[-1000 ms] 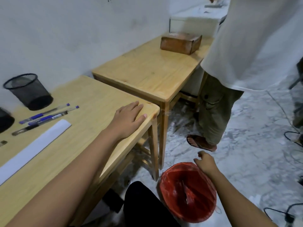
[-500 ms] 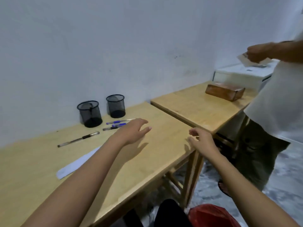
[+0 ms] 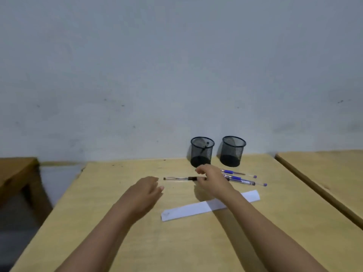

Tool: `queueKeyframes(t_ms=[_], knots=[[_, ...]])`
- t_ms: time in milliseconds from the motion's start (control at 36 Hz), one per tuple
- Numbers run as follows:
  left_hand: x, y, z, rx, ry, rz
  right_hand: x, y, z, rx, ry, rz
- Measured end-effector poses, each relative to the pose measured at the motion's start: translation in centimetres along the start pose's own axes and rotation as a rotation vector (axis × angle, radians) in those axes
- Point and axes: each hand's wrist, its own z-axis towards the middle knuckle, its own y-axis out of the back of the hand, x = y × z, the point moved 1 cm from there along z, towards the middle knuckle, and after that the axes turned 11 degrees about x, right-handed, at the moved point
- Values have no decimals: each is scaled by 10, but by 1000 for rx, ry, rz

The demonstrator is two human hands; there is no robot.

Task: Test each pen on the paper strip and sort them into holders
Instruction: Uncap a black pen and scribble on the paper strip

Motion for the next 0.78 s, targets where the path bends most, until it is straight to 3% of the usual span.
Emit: queueKeyframes(t_ms=[222, 444, 611, 750, 778], knots=[[27, -4, -10, 5, 61, 127, 13, -32, 44, 130, 127, -174], [29, -8, -7, -4, 64, 170, 15, -38, 55, 133, 170, -199], [25, -4, -6, 0, 77, -60, 36, -32, 49, 23, 236, 248], [0, -6, -10, -70, -48, -687, 63, -27, 37, -72, 265, 699], [-6, -5, -10, -93, -96, -711, 67, -26, 34, -67, 268, 808]])
